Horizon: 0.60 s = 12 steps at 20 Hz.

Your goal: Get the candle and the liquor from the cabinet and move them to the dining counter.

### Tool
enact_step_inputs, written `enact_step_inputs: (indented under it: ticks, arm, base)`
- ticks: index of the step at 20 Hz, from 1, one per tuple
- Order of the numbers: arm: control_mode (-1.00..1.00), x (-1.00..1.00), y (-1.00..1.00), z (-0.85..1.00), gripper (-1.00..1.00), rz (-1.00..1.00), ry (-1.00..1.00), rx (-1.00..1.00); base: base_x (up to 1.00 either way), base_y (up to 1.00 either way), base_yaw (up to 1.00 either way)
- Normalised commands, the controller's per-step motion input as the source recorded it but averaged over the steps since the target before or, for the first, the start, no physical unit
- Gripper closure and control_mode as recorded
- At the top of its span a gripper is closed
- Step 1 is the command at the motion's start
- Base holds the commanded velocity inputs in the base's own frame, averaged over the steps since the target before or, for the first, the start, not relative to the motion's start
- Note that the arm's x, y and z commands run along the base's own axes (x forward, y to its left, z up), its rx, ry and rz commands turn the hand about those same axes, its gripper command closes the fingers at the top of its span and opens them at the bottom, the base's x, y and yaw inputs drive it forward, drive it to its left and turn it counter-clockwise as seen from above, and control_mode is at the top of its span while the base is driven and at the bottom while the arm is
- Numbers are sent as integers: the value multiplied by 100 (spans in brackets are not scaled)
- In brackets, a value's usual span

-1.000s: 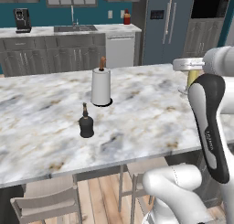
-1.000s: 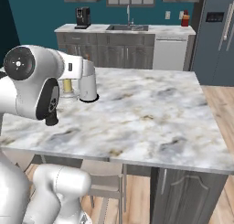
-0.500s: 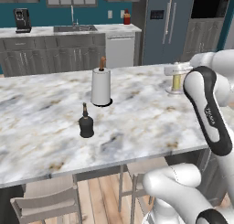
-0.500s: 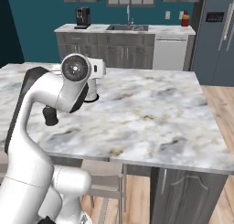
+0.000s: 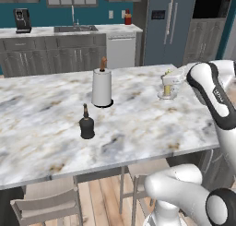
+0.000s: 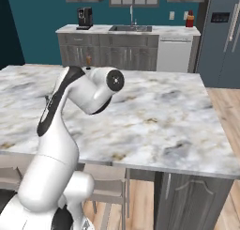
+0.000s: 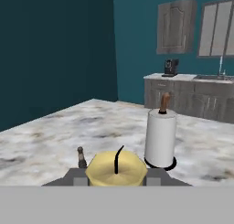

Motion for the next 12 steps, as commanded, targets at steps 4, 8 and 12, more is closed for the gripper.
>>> enact_step_inputs:
  ticks: [4,8,12]
  arm:
    - [-100,50,0,-33,100,24,2,1]
    - [-100,40,2,-42,100,22,0,0]
    - [-100,14,3,-61,100,14,0,0]
  base:
    - [0,0,0]
    - [0,0,0]
    - [0,0,0]
